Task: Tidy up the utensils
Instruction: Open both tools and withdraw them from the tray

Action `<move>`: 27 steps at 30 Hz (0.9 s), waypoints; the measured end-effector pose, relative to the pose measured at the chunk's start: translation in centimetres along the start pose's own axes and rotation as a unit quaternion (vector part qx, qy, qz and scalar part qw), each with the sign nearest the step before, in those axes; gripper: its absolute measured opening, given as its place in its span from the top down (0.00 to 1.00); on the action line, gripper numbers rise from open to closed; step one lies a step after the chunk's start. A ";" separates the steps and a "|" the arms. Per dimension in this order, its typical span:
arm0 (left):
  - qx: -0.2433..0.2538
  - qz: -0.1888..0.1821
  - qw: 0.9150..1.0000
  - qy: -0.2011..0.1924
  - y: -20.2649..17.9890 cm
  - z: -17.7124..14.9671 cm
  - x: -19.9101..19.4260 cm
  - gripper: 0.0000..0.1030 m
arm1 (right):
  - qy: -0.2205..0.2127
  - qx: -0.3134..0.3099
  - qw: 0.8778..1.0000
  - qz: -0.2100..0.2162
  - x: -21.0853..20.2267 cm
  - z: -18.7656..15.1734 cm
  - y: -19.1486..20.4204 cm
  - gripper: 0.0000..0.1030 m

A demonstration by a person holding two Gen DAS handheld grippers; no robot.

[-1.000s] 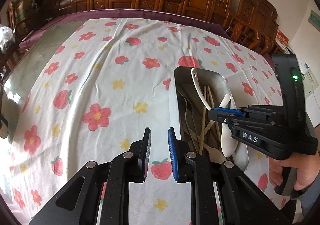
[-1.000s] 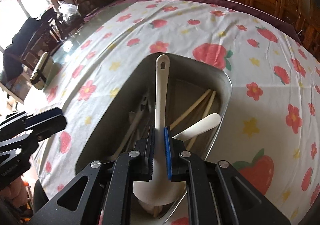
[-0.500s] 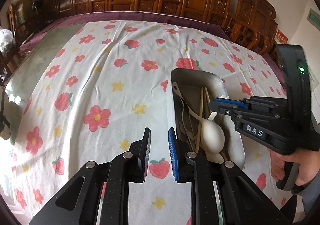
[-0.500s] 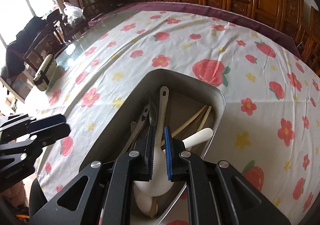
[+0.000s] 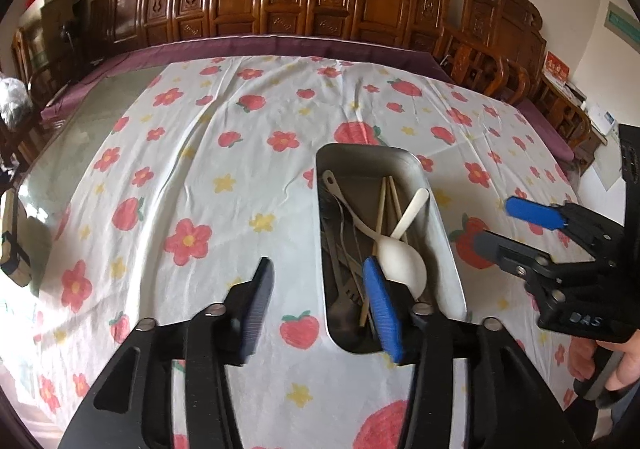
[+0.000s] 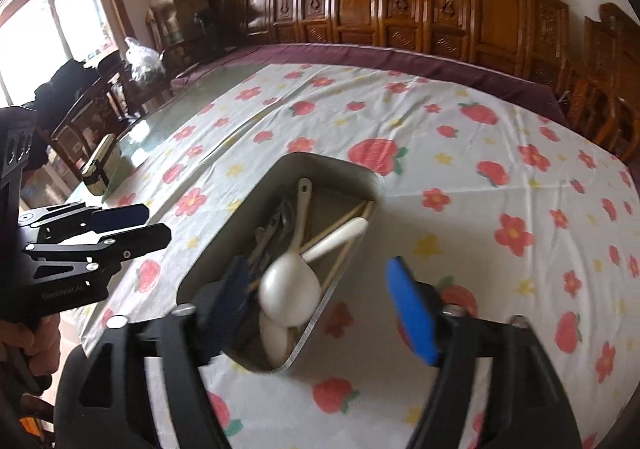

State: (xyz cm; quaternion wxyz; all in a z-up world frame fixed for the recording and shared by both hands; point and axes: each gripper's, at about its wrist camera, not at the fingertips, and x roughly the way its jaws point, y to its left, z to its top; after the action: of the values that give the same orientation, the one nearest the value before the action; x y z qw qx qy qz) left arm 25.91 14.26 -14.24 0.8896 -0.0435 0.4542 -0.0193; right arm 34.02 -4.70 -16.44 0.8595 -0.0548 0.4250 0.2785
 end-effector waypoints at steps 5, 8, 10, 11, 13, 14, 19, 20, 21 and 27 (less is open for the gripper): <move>0.008 0.013 1.000 -0.012 -0.9 -0.4 -0.9 0.17 | -0.017 0.010 1.000 -0.012 -2.2 -1.3 -0.8 0.03; 0.006 0.017 1.000 -0.019 -1.4 -0.8 -1.5 0.10 | -0.026 0.020 0.999 -0.023 -3.6 -2.3 -1.3 0.03; 0.007 0.016 1.000 -0.023 -1.9 -1.1 -1.8 0.08 | -0.031 0.027 0.999 -0.029 -4.5 -2.9 -1.6 0.03; 0.009 0.020 0.999 -0.027 -2.2 -1.3 -2.1 0.08 | -0.038 0.032 0.998 -0.032 -5.1 -3.3 -1.8 0.03; 0.010 0.021 0.999 -0.034 -2.8 -1.8 -2.7 0.08 | -0.047 0.040 0.997 -0.035 -6.2 -3.9 -2.0 0.03; 0.008 0.020 0.999 -0.038 -3.1 -2.1 -3.1 0.08 | -0.052 0.044 0.997 -0.036 -6.8 -4.2 -2.2 0.03; 0.000 0.018 0.998 -0.055 -4.6 -3.8 -5.2 0.08 | -0.073 0.048 0.995 -0.046 -9.6 -5.6 -2.3 0.03; 0.000 0.020 0.998 -0.055 -4.9 -4.1 -5.6 0.08 | -0.076 0.050 0.995 -0.051 -10.3 -6.0 -2.4 0.03; 0.000 0.018 0.998 -0.057 -5.2 -4.4 -5.9 0.08 | -0.079 0.051 0.994 -0.053 -10.8 -6.2 -2.3 0.03; 0.008 0.010 0.997 -0.074 -6.8 -5.7 -8.4 0.08 | -0.102 0.054 0.991 -0.063 -14.5 -8.0 -1.7 0.03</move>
State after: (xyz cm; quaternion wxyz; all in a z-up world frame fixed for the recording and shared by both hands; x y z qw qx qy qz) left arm 16.42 7.81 -10.08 0.9214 -0.0333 0.3870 -0.0105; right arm 22.31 -15.07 -10.78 0.9158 -0.0066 0.3455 0.2045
